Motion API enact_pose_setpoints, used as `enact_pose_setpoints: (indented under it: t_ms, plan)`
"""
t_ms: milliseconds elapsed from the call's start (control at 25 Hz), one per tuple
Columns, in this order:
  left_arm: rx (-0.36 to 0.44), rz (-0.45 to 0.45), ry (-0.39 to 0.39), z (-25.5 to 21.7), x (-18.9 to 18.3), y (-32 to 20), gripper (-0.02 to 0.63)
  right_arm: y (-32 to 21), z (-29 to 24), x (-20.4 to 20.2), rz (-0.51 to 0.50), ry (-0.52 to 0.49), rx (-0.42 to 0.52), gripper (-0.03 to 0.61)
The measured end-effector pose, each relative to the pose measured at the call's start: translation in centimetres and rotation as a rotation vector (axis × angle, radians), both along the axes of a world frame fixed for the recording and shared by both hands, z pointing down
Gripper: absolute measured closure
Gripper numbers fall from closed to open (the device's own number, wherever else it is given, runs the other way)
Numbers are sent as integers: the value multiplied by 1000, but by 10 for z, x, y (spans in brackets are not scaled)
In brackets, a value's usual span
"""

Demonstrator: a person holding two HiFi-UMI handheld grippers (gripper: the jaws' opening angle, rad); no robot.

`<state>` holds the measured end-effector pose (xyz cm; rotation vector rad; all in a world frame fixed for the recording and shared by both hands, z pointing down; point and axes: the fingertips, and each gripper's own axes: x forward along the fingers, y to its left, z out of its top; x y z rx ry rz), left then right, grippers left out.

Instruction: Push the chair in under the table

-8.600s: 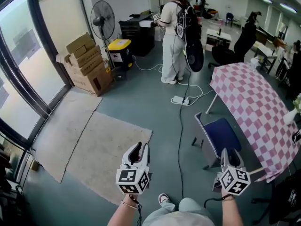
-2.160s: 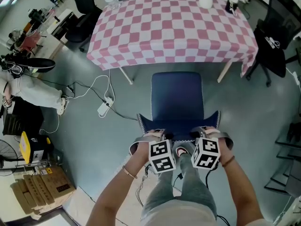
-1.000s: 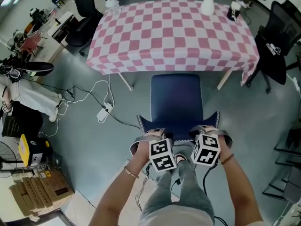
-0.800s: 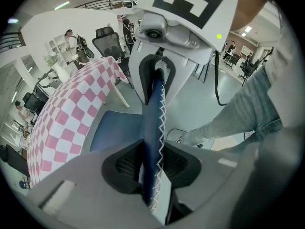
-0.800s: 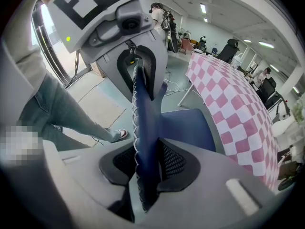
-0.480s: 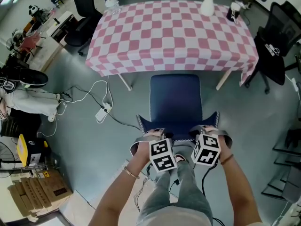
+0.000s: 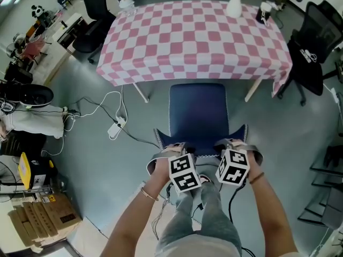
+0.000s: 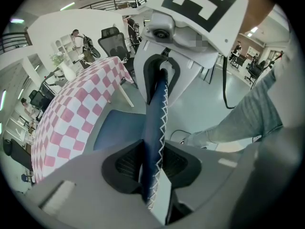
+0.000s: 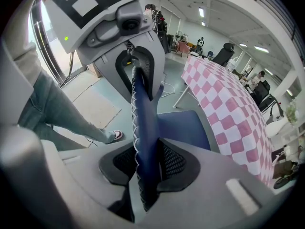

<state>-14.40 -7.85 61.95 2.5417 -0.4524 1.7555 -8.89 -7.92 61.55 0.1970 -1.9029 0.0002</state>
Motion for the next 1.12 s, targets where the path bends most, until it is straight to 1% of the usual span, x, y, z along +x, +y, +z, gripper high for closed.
enact_pose_setpoints:
  t_ms: [160,320,480,640,760,960,1120]
  plan:
    - [14,-9,-3,0,2,-7,523,-7,-1,2,5,0,16,474]
    - [43,-22,-19,4,1,-27,526,-27,4,1,18,12,47,477]
    - [20,-13,-15,2,-3,-52,526,-52,2,-3,19,18,29,476]
    - [44,-14,-10,3,-6,-77,526,-78,5,-3,19,30,32,476]
    - [36,-10,-4,4,-7,-93,526,-94,6,-5,18,32,7,476]
    - [67,4,-3,4,-13,-129,525,-128,7,-11,38,28,35,476]
    - [73,17,-4,5,-14,-155,526,-154,8,-12,44,32,39,476]
